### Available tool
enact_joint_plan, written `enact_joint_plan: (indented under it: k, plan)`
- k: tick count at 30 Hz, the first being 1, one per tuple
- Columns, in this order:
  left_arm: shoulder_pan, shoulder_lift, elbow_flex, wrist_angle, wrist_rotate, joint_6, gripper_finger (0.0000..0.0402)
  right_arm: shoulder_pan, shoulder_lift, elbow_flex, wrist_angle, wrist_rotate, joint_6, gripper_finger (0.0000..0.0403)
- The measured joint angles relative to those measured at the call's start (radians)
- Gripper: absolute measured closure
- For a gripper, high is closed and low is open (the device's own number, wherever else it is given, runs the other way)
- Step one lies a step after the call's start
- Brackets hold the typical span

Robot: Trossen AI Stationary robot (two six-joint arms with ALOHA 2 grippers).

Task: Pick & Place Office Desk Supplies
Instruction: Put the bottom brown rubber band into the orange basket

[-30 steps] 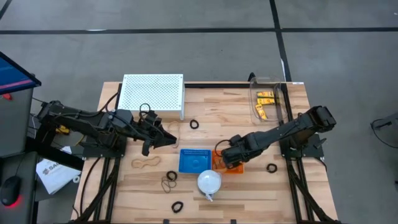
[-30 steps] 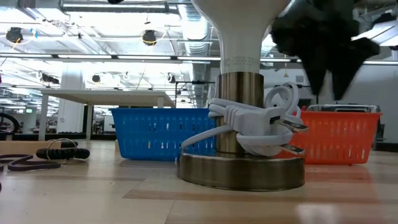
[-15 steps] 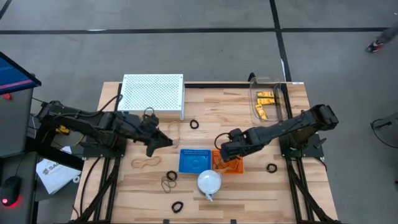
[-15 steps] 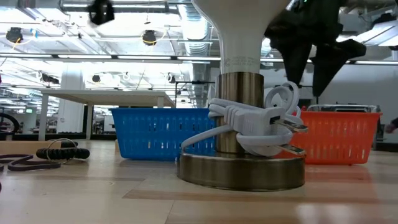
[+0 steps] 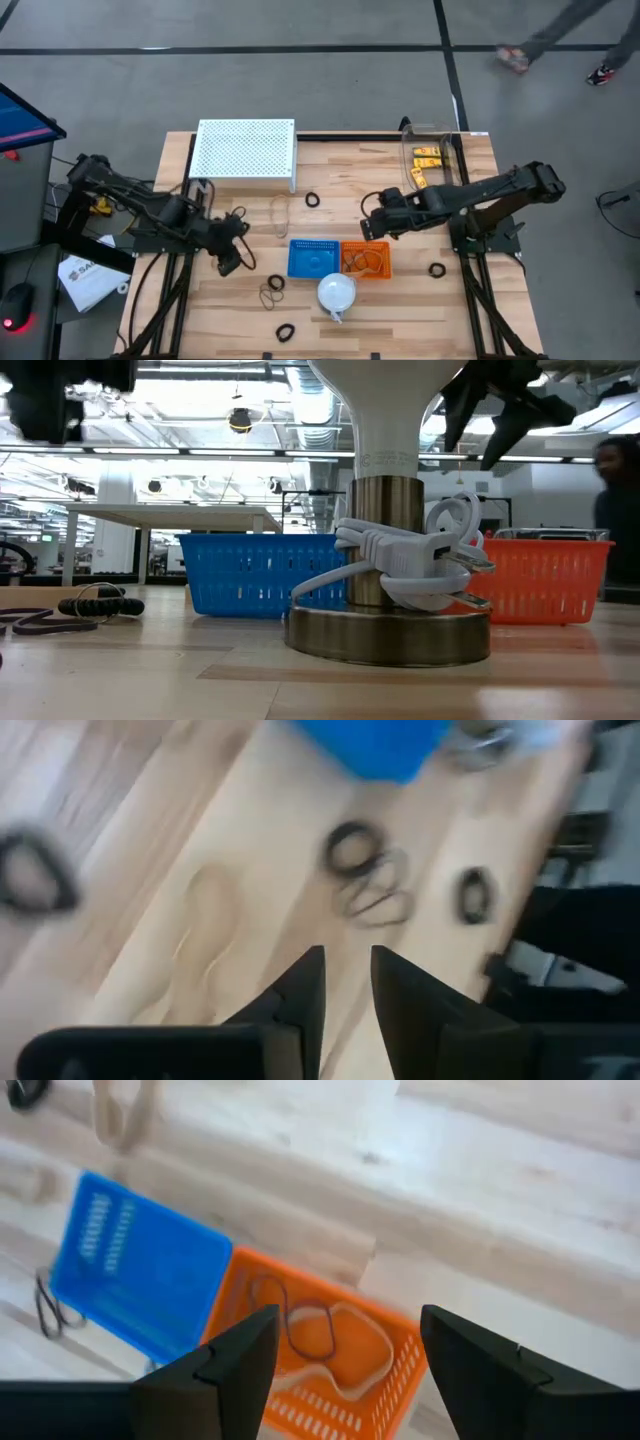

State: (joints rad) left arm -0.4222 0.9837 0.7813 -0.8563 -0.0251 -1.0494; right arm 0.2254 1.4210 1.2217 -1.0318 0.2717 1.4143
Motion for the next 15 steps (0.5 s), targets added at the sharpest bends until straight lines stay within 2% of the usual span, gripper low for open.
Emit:
enact_joint_plan:
  k: [3,9,15]
  plan:
    - [0.005,0.043,-0.08,0.013,0.02,-0.132,0.0325,-0.012,-0.02,0.0,-0.003,0.022,0.0,0.0163]
    - [0.01,0.163,-0.181,0.048,0.023,-0.286,0.0325,-0.021,-0.037,-0.002,-0.005,0.023,-0.019,0.0163]
    - [0.011,0.262,-0.203,0.152,0.003,-0.298,0.0325,-0.021,-0.051,0.0,0.007,0.022,-0.029,0.0163]
